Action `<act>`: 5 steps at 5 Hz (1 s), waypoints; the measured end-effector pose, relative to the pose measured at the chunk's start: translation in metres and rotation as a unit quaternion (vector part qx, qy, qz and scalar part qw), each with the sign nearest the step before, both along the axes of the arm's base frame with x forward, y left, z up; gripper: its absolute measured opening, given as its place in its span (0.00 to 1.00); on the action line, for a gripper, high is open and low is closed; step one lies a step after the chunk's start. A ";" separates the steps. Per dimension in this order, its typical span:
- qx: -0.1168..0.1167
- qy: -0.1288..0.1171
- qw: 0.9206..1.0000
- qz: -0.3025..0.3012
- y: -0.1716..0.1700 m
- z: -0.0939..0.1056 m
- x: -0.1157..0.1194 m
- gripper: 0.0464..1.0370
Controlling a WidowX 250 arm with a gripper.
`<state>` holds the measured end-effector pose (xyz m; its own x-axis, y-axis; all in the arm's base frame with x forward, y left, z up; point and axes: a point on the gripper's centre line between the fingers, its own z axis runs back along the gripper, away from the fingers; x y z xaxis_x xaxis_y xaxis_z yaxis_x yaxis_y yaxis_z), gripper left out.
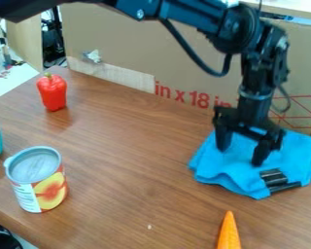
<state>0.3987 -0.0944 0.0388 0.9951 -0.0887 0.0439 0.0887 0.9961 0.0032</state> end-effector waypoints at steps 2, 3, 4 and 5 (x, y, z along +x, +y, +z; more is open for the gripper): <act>-0.035 0.015 0.999 0.010 0.014 -0.013 0.004 0.96; -0.003 0.050 0.999 -0.007 0.043 -0.020 -0.001 0.96; 0.027 0.089 0.996 -0.002 0.087 -0.021 -0.004 0.96; 0.033 0.118 0.992 0.039 0.138 -0.022 -0.013 0.96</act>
<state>0.3857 0.0438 0.0164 0.9810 -0.0067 -0.1941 0.0179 0.9983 0.0560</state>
